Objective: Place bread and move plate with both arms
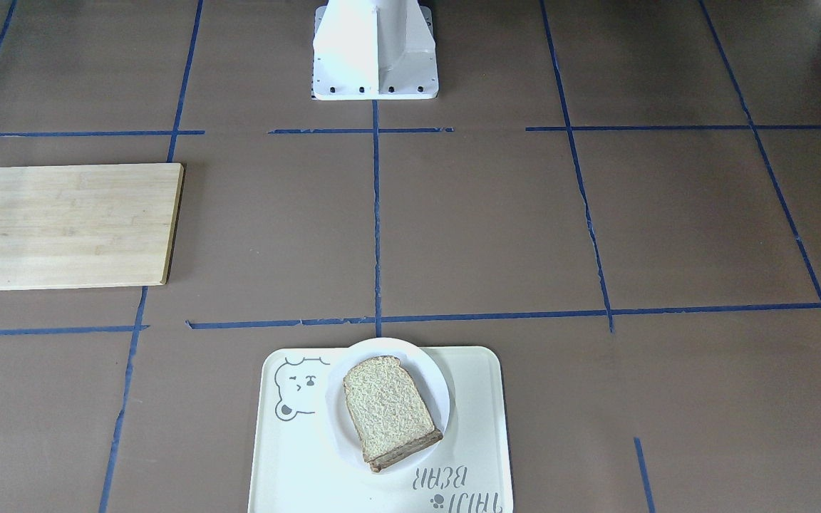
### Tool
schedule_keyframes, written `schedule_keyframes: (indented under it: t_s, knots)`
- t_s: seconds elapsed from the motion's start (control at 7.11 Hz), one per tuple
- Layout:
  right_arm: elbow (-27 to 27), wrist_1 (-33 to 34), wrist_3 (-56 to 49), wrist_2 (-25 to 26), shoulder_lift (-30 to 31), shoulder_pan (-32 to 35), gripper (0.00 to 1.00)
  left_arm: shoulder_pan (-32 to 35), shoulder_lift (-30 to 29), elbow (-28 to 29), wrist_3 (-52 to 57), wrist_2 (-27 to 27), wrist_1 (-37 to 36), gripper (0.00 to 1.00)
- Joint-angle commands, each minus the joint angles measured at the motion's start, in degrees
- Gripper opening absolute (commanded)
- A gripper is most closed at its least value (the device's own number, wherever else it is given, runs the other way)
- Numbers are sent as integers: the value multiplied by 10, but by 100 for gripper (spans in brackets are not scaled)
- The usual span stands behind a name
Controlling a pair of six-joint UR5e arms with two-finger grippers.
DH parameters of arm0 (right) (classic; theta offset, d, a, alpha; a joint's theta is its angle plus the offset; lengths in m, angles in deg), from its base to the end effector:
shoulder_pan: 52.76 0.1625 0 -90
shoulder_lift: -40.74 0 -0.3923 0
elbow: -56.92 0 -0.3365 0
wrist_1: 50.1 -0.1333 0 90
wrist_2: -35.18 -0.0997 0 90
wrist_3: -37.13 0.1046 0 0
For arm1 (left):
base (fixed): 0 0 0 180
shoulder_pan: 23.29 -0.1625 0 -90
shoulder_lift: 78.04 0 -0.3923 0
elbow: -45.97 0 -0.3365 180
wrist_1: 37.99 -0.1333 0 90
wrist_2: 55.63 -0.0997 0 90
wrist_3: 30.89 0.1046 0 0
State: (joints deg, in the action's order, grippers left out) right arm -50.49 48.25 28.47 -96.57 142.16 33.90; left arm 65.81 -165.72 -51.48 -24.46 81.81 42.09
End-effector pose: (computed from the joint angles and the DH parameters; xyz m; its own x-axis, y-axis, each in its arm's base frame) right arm 0.0430 -0.3565 0.5940 0.7291 -0.1661 0.6639 0.1699 0.9837 0.0595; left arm -0.0498 -0.4135 0.6032 0.6712 0.0610 -0.7387 -0.0914 0.9958 -0.0008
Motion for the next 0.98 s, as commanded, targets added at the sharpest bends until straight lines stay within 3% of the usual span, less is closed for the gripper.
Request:
schedule_keyframes:
  t_s: [0.0, 0.84]
  knots:
    - [0, 0, 0, 0, -1, -3, 100, 1, 1, 2, 11, -16, 3, 100]
    - [1, 0, 2, -2, 0, -4, 100, 1, 1, 1, 10, -16, 1, 100]
